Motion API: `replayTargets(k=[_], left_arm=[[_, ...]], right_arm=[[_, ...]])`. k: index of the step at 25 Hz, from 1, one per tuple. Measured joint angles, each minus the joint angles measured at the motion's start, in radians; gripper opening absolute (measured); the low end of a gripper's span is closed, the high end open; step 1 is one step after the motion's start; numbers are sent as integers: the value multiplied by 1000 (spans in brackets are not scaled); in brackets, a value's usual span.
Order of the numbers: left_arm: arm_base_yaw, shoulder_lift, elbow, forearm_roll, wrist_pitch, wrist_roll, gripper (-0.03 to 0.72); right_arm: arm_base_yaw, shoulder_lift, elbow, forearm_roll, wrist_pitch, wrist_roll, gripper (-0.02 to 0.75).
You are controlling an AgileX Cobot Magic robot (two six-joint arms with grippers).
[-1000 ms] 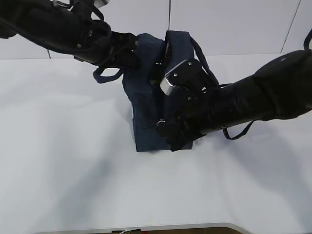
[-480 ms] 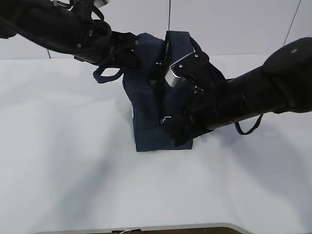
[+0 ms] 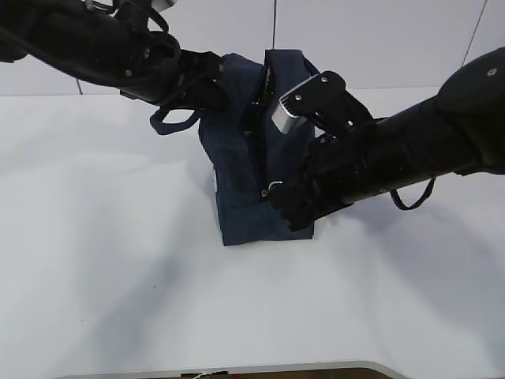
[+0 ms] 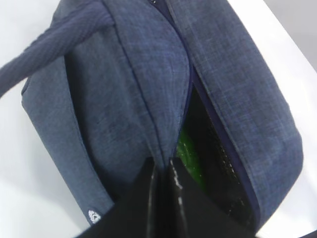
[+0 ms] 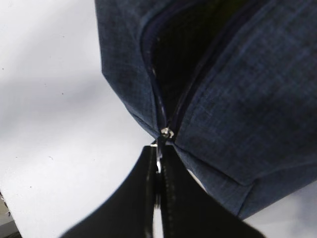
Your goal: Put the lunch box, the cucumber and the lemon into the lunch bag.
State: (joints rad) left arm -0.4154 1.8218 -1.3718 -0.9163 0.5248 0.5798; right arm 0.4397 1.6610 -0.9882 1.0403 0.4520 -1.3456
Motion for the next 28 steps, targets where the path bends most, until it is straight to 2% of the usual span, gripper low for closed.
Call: replayTargets(k=[15, 28], left_arm=[[0, 0, 0, 0, -1, 0, -12], [0, 0, 0, 0, -7, 0, -12]], right_arm=[[0, -24, -37, -19, 21, 66, 5], [0, -26, -181, -276, 160, 380, 5]])
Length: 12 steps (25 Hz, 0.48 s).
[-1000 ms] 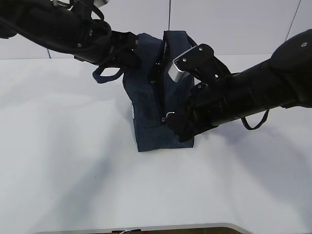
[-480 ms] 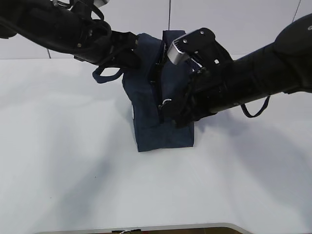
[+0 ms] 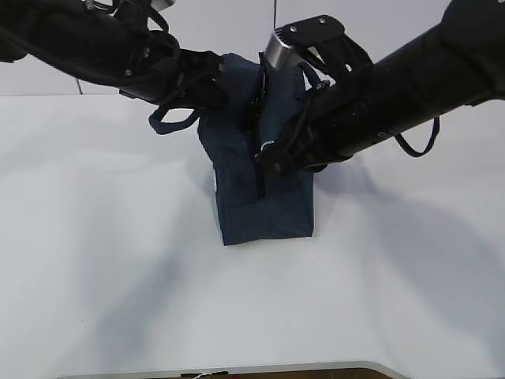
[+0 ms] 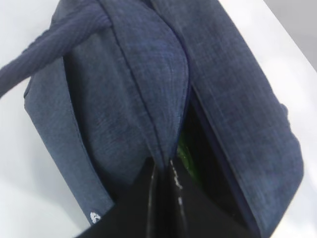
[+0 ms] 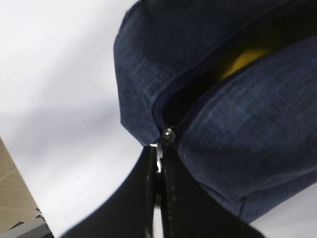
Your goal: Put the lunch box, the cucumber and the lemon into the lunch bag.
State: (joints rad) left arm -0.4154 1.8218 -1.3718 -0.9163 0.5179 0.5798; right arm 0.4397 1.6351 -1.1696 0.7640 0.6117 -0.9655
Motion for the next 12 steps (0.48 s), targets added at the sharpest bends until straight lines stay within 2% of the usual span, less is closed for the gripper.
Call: replayTargets(k=[12], left_arm=[[0, 0, 0, 0, -5, 0, -12]], right_arm=[[0, 0, -78, -128, 81, 244, 5]])
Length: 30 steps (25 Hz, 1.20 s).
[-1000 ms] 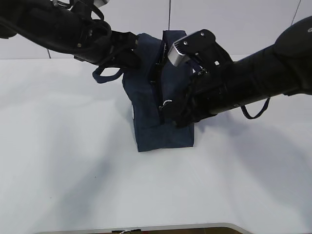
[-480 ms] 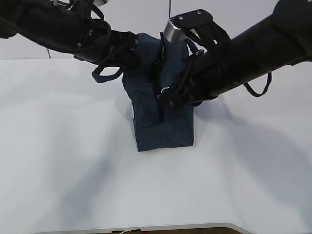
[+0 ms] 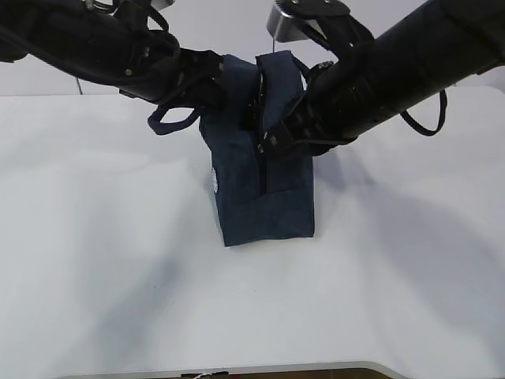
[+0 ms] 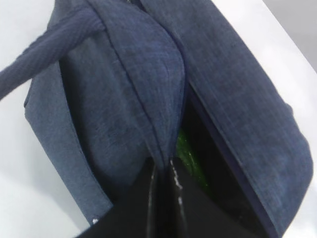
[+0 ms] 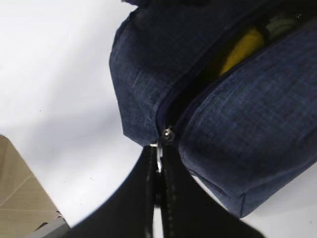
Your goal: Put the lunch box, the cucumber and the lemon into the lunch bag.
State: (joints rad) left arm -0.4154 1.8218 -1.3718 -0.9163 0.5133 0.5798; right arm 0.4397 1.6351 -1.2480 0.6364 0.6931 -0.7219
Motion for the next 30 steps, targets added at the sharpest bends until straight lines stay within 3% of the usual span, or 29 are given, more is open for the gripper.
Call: replayTargets(k=[12, 20, 30], left_arm=[[0, 0, 0, -5, 5, 0, 6], [0, 0, 0, -8, 32, 0, 277], [0, -67, 0, -8, 62, 26, 349]], right_arm=[[0, 23, -71, -44, 118, 74, 5], [0, 26, -80, -89, 147, 82, 5], [0, 26, -79, -103, 152, 85, 5]])
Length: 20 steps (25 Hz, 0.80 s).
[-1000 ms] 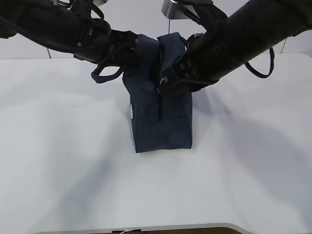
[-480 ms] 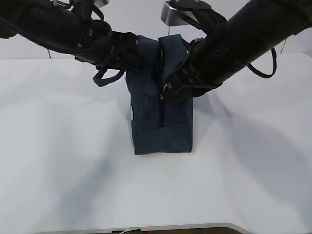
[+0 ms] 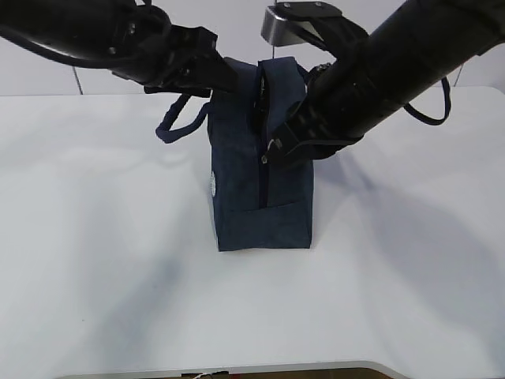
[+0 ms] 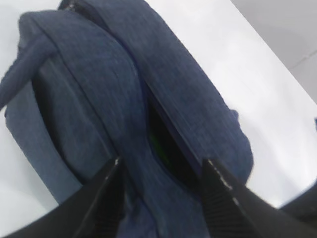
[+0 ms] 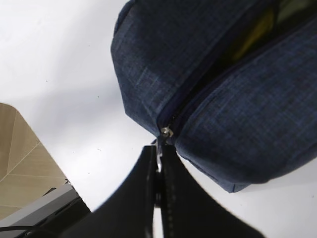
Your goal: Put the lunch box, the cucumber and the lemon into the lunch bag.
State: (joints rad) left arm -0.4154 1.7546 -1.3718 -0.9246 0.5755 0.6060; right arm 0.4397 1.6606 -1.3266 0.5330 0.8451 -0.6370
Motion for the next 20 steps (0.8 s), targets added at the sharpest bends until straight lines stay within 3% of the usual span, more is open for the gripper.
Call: replayTargets(k=[8, 13, 20], left_arm=[[46, -53, 2, 66, 156, 2, 387], [57, -124, 112, 62, 131, 18, 390], [57, -197, 310, -187, 36, 220, 391]], right_arm=[[0, 0, 0, -2, 2, 2, 5], [0, 0, 0, -2, 2, 2, 5], [0, 0, 0, -2, 4, 2, 5]])
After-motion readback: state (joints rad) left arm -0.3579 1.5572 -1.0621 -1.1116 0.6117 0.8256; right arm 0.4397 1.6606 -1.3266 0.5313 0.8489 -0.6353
